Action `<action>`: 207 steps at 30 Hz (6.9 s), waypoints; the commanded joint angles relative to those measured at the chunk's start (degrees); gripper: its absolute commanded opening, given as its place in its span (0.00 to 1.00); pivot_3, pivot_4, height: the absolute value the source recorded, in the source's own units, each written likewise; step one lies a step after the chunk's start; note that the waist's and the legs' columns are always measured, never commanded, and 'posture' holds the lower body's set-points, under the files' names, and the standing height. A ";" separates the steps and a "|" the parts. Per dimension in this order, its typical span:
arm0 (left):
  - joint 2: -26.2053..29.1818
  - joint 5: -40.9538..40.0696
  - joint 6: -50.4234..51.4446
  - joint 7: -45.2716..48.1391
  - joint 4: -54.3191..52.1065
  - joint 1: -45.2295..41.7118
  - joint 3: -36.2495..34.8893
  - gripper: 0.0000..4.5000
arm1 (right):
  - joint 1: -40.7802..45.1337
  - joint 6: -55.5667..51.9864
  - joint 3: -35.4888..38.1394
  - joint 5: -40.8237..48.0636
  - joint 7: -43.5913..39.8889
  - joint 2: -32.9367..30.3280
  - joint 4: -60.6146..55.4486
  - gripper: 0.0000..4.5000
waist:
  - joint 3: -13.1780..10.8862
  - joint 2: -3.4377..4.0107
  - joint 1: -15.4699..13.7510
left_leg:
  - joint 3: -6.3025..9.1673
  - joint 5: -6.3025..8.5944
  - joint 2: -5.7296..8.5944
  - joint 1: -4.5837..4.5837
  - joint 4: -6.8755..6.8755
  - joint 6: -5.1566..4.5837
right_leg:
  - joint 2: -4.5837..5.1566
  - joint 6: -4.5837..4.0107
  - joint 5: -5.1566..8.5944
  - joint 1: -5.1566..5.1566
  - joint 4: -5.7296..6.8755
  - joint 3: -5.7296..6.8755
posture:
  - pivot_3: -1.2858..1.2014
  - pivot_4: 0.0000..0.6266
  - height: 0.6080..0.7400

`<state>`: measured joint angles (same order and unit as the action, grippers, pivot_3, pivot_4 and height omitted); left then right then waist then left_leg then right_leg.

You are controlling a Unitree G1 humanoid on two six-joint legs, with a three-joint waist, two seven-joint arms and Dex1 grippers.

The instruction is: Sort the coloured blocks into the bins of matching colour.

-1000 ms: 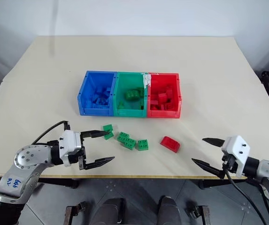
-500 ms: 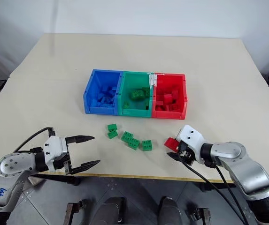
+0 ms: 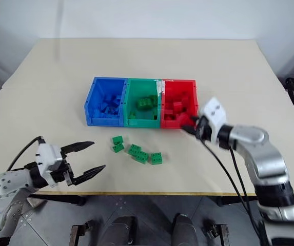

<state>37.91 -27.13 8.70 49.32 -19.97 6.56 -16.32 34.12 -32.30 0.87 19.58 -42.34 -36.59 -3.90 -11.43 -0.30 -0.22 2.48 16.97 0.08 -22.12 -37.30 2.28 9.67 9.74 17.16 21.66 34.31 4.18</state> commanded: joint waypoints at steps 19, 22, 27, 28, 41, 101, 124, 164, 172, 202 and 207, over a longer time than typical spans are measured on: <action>1.71 1.81 -0.10 3.32 -1.54 -4.53 5.02 1.00 | -13.23 31.36 8.57 1.66 -26.61 -8.62 10.18 0.92 | -0.01 0.02 -0.99 | -0.11 0.06 0.01 -0.06 0.06 -0.06 | 0.00 0.04 -0.02 -0.02 -0.21 0.02 | 0.52 0.24 1.00; 0.72 1.82 -0.33 4.04 -0.94 -7.12 7.99 1.00 | -19.83 32.95 9.20 2.27 -32.85 -13.45 10.50 0.92 | -0.01 0.03 -0.95 | -0.13 0.06 0.01 0.00 0.05 -0.06 | 0.00 0.03 -0.02 -0.06 -0.17 0.01 | 0.52 0.24 1.00; 1.20 1.69 -0.25 6.69 1.53 -8.46 9.96 1.00 | -19.19 28.08 5.57 2.88 -34.38 -14.40 7.86 0.92 | -0.01 0.04 0.69 | -0.25 0.04 -0.05 0.12 0.02 -0.02 | -0.02 0.04 -0.02 -0.06 -0.08 -0.09 | 0.52 0.24 1.00; 1.42 1.77 -0.36 6.91 2.06 -8.53 9.72 1.00 | -17.91 27.00 4.12 2.91 -34.32 -13.50 6.72 0.92 | -0.01 0.04 0.79 | -0.25 0.03 -0.06 0.14 0.02 0.00 | -0.03 0.04 -0.03 -0.06 -0.04 -0.11 | 0.52 0.24 1.00; 5.23 1.01 -1.19 7.53 -0.21 4.45 -1.55 1.00 | -0.99 7.68 -23.69 -9.34 -25.83 -1.44 -5.31 0.92 | -0.01 0.03 -0.41 | -0.14 0.09 -0.04 -0.03 -0.03 -0.01 | -0.05 0.01 -0.02 0.06 -0.08 -0.11 | 0.52 0.24 1.00; 2.58 2.71 -2.84 3.40 0.85 1.39 -1.07 1.00 | -8.99 -5.23 -20.34 -2.73 -11.45 6.19 -15.30 1.00 | 0.03 -0.08 1.47 | -1.14 0.12 -0.29 0.03 -0.02 0.02 | -0.12 -0.15 0.01 0.90 0.68 -0.74 | 0.52 0.24 1.00; 0.62 1.18 -2.42 -0.53 -5.10 11.69 -8.55 1.00 | 4.17 -4.94 -15.01 -2.33 -7.07 16.20 -5.58 0.33 | 0.17 -0.31 0.56 | -1.15 0.20 -0.26 0.00 -0.05 -0.05 | -0.12 -0.16 0.00 0.94 0.69 -0.78 | 0.52 0.24 1.00; 9.38 8.10 4.23 13.04 7.87 -22.87 16.00 1.00 | -22.62 23.56 6.07 10.52 -34.27 -7.09 -3.45 1.00 | 0.17 -0.33 1.11 | -1.49 0.31 -0.45 0.08 -0.23 -0.03 | -0.16 -0.16 -0.06 0.95 0.76 -0.72 | 0.52 0.24 1.00; 2.73 22.43 -0.38 15.09 22.12 -40.13 33.01 1.00 | -27.57 19.89 7.45 12.10 -30.76 -7.94 -11.39 1.00 | 0.17 -0.33 -0.48 | -1.51 0.32 -0.42 0.01 -0.44 -0.06 | -0.16 -0.13 -0.08 0.91 0.75 -0.70 | 0.52 0.24 1.00; -16.20 22.76 -5.21 -2.26 54.85 -65.32 22.33 0.49 | -32.59 21.92 16.33 15.11 -10.42 2.69 -18.33 1.00 | 0.12 -0.43 -1.17 | -1.45 0.36 -0.36 -0.10 -0.74 -0.13 | -0.17 0.01 -0.18 0.81 0.73 -0.68 | 0.52 0.24 1.00; -15.42 21.24 -5.73 -0.51 52.75 -63.19 20.99 0.81 | -30.86 21.70 14.50 15.03 -11.74 1.97 -17.69 1.00 | 0.12 -0.43 -0.99 | -1.48 0.37 -0.36 -0.13 -0.73 -0.16 | -0.17 0.01 -0.18 0.85 0.70 -0.68 | 0.52 0.24 1.00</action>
<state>21.46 -4.39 4.19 48.43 35.90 -57.03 6.68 2.33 -11.29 15.58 34.10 -53.37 -33.55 -20.23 -11.32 -0.73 -1.21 0.99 17.35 -0.28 -22.24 -38.03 2.12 9.50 9.75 16.98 22.51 35.02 3.50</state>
